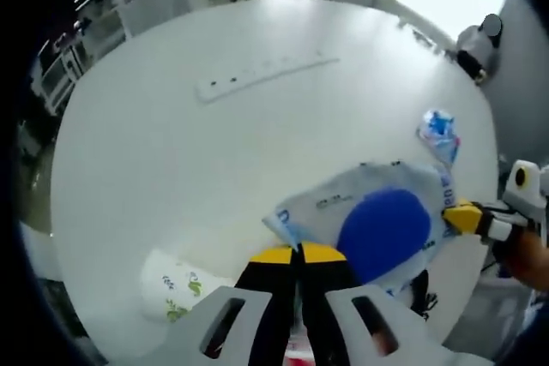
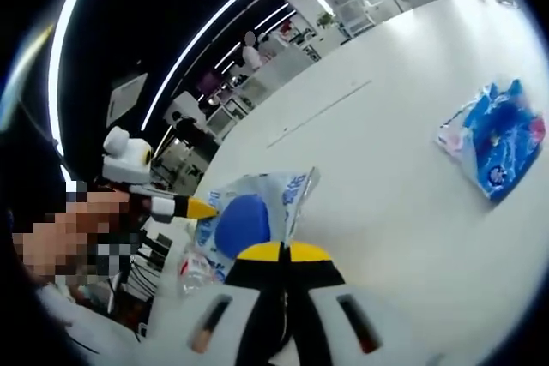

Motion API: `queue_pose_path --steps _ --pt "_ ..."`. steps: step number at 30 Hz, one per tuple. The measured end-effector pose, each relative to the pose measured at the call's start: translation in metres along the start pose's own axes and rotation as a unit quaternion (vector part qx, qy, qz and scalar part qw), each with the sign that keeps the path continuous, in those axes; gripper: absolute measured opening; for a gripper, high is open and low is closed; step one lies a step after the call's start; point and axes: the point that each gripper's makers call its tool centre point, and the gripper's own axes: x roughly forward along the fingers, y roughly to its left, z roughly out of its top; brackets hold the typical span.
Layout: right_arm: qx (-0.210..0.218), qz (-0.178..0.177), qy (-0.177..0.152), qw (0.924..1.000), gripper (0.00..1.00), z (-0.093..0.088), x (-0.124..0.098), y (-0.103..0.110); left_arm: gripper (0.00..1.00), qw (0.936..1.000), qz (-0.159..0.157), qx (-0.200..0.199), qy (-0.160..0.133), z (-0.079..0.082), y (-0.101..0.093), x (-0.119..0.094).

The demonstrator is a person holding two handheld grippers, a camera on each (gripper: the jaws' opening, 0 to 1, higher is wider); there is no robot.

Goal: Arrange the tabletop items into an orderly group along one side of the table until the central work area is clear of visible clutter.

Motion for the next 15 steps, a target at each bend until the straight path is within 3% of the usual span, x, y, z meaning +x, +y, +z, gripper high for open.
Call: queue_pose_path --steps 15 --pt "-0.025 0.003 -0.008 0.9996 0.0 0.031 -0.016 -0.003 0.0 0.9988 -0.018 -0.026 -0.037 0.013 -0.021 -0.015"
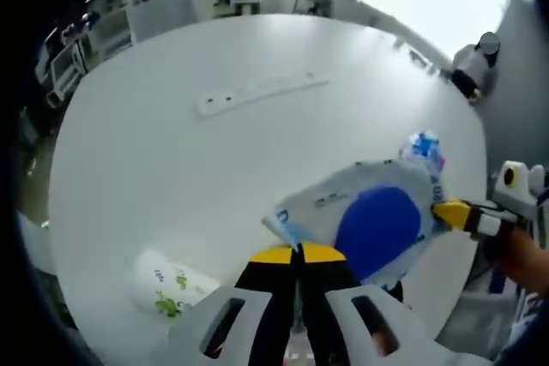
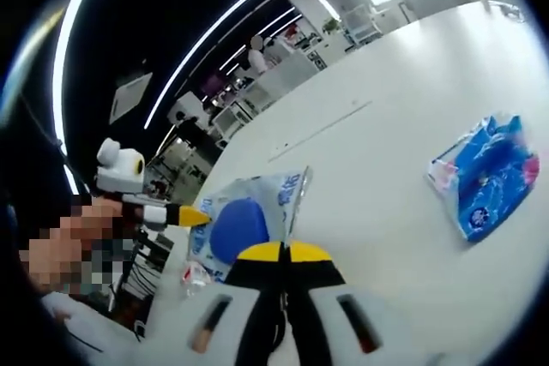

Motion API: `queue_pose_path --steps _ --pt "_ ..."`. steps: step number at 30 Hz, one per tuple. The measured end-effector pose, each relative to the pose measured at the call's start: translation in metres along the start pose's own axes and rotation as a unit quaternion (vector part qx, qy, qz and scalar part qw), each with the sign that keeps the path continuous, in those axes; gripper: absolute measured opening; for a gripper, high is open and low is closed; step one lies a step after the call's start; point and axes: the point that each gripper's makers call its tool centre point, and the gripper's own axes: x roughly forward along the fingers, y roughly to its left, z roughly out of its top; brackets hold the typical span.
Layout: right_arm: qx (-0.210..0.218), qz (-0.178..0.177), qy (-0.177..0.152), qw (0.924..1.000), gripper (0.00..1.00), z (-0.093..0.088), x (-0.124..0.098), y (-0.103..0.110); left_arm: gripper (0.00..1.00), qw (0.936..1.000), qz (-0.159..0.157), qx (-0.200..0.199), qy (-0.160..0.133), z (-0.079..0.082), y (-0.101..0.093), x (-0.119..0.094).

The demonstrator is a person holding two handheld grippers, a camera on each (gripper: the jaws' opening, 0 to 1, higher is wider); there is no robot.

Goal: Arrange the tabletop items into an orderly group along one side of the table until the central work area is clear of visible clutter.

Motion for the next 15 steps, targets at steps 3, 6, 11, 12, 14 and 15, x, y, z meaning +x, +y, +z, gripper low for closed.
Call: queue_pose_path --steps 3,6,11,12,14,15 --pt "-0.001 0.002 0.001 1.0 0.0 0.004 -0.003 -0.002 0.0 1.0 -0.005 -0.006 -0.005 0.001 -0.006 -0.002" --pt "-0.017 -0.003 0.002 0.9999 0.0 0.008 -0.007 -0.006 0.0 0.9998 -0.012 -0.014 -0.01 0.003 -0.013 -0.003" --pt "-0.022 -0.006 -0.001 0.9997 0.0 0.017 -0.014 -0.015 0.0 0.9994 -0.02 -0.021 -0.02 0.006 -0.026 -0.004" --pt "-0.025 -0.008 -0.001 0.9997 0.0 0.019 -0.016 -0.017 0.0 0.9993 -0.023 -0.022 -0.021 0.007 -0.029 -0.004" --pt "-0.025 -0.007 -0.004 0.9996 0.0 0.022 -0.019 -0.019 0.0 0.999 -0.027 -0.026 -0.024 0.008 -0.033 -0.002" --pt "-0.027 -0.007 -0.005 0.9996 0.0 0.023 -0.021 -0.02 0.0 0.999 -0.029 -0.026 -0.025 0.008 -0.035 -0.002"
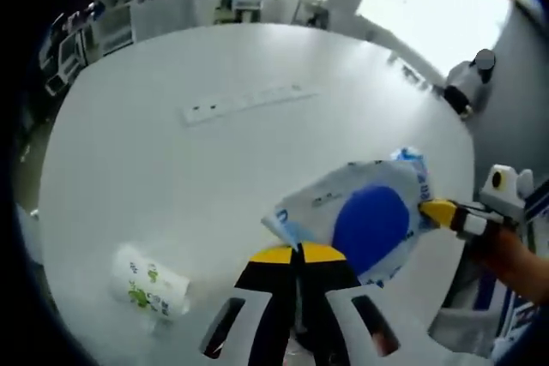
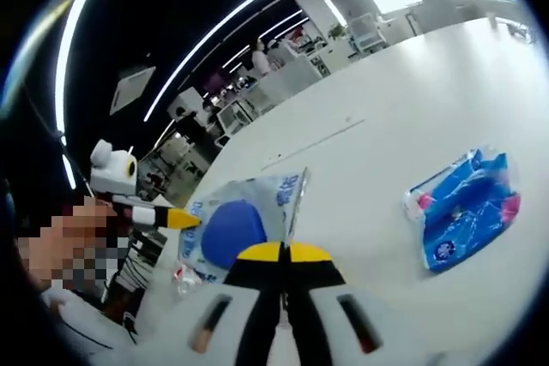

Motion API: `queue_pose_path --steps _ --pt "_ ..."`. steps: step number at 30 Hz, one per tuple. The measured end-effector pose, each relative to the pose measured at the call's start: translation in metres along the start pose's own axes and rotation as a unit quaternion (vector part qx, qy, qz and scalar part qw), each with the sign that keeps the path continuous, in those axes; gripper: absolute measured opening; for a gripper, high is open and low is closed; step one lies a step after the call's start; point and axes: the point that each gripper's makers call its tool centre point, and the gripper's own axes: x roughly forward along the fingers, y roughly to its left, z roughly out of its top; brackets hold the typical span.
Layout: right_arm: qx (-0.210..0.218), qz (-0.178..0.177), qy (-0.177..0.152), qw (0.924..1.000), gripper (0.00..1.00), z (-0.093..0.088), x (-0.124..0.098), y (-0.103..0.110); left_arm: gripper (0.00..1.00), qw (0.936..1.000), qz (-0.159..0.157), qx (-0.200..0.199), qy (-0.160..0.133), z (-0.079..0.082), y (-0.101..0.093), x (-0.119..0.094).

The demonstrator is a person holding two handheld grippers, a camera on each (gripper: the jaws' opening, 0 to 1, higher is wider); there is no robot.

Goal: Arrange the tabletop items into an orderly group along one side of the table until the central work area is clear of visible clutter.

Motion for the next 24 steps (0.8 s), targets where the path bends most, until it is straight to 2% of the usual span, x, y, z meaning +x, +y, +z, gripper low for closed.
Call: queue_pose_path --steps 9,12,17,24 --pt "-0.01 -0.006 0.001 0.9999 0.0 0.013 -0.007 -0.014 0.0 0.9997 -0.016 -0.014 -0.007 0.001 -0.016 0.005" --pt "-0.039 -0.011 0.007 0.9991 0.0 0.019 -0.007 -0.017 0.0 0.9997 -0.018 -0.013 -0.008 0.001 -0.021 0.008" --pt "-0.056 -0.017 0.009 0.9982 0.0 0.029 -0.004 -0.021 0.0 0.9996 -0.019 -0.02 -0.009 0.0 -0.024 0.013" --pt "-0.077 -0.023 0.022 0.9965 0.0 0.03 -0.001 -0.031 0.0 0.9995 -0.019 -0.023 -0.003 -0.007 -0.027 0.025"
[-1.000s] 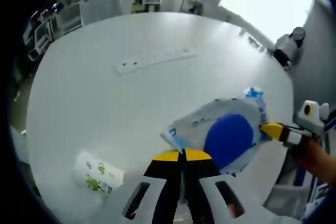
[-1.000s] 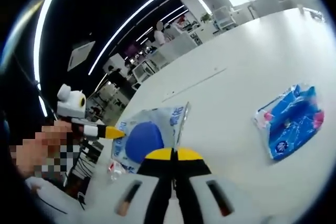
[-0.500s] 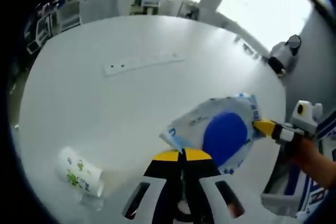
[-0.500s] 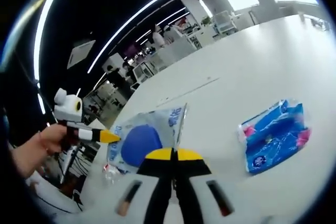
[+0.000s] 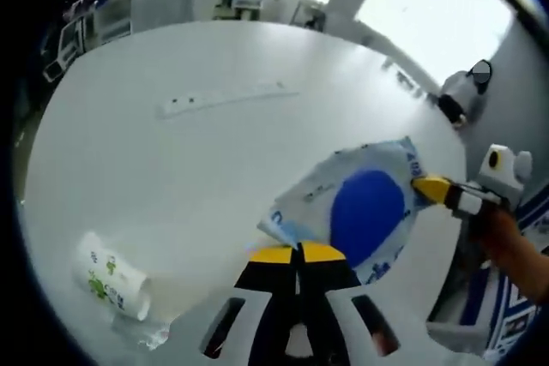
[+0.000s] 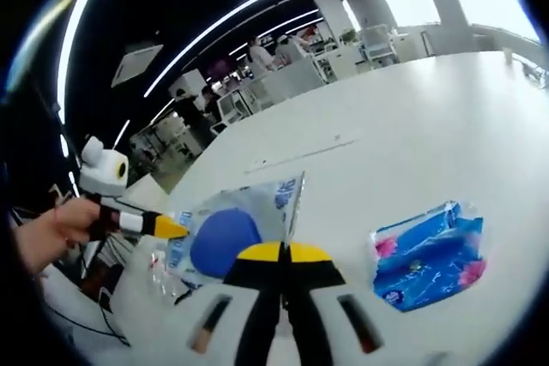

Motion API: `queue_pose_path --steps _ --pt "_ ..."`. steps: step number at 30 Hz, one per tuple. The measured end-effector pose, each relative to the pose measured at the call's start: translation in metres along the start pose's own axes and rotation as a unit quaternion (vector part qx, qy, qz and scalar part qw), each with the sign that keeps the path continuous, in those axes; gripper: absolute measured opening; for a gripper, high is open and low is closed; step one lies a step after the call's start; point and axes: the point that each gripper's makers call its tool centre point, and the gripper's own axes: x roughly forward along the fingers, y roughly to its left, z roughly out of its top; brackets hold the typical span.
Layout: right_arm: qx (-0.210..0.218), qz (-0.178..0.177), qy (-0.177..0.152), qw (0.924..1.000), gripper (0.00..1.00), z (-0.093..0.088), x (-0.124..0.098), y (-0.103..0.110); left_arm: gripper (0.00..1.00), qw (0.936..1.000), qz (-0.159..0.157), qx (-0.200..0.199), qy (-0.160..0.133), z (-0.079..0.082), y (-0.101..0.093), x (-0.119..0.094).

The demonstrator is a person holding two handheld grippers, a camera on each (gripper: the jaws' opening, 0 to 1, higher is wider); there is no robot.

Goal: Arrange the tabletop items into an orderly group along one side of the table until the central work area is clear of visible clutter.

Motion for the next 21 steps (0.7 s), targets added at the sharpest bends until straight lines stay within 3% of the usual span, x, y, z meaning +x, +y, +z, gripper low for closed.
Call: queue_pose_path --steps 10,14,21 --pt "-0.044 -0.021 0.023 0.9985 0.0 -0.01 0.002 -0.013 0.0 0.9999 0.0 -0.002 0.012 -0.008 -0.004 0.014" --pt "-0.091 -0.037 0.041 0.9944 0.0 -0.015 0.004 -0.015 0.0 0.9998 0.002 0.001 0.018 -0.012 -0.005 0.019" --pt "-0.121 -0.058 0.059 0.9892 0.0 -0.021 0.011 -0.026 0.0 0.9997 0.006 0.003 0.023 -0.017 -0.002 0.032"
